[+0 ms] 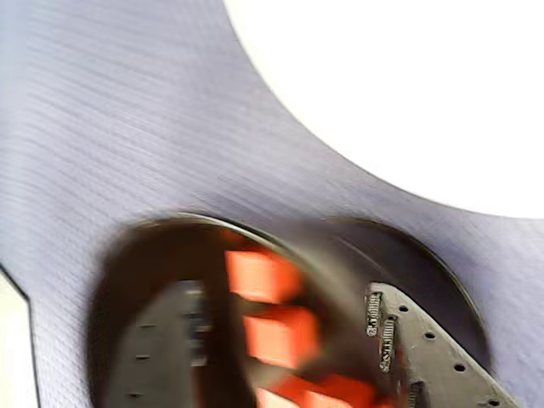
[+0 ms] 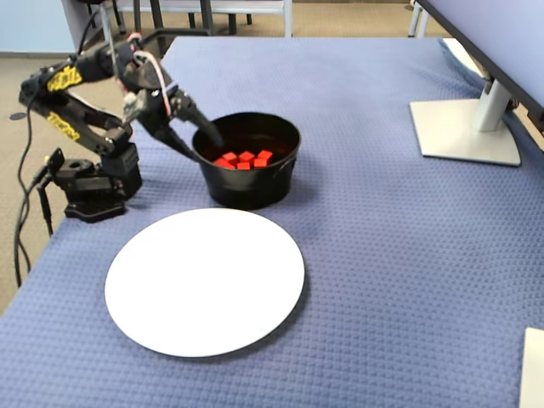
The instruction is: Pick up the red cubes from the white plate and place them in the black recipient
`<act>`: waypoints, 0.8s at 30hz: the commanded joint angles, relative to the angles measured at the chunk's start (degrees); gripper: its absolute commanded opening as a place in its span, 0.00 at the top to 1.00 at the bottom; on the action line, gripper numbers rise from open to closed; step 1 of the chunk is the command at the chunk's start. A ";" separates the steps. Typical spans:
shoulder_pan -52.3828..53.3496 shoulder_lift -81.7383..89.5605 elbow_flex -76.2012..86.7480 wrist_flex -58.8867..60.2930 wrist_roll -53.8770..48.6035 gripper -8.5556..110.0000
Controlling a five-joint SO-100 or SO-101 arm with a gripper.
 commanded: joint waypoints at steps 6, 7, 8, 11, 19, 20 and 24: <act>-2.64 16.17 14.77 4.66 6.06 0.83; -1.93 16.96 16.08 4.75 6.77 0.84; -1.41 17.49 17.84 4.48 7.03 0.84; -0.09 18.98 24.26 1.85 6.86 0.85; -2.29 19.07 29.88 -0.62 7.65 0.86; -2.29 19.25 29.88 -0.53 7.65 0.86; -2.20 19.51 29.97 -0.26 7.73 0.86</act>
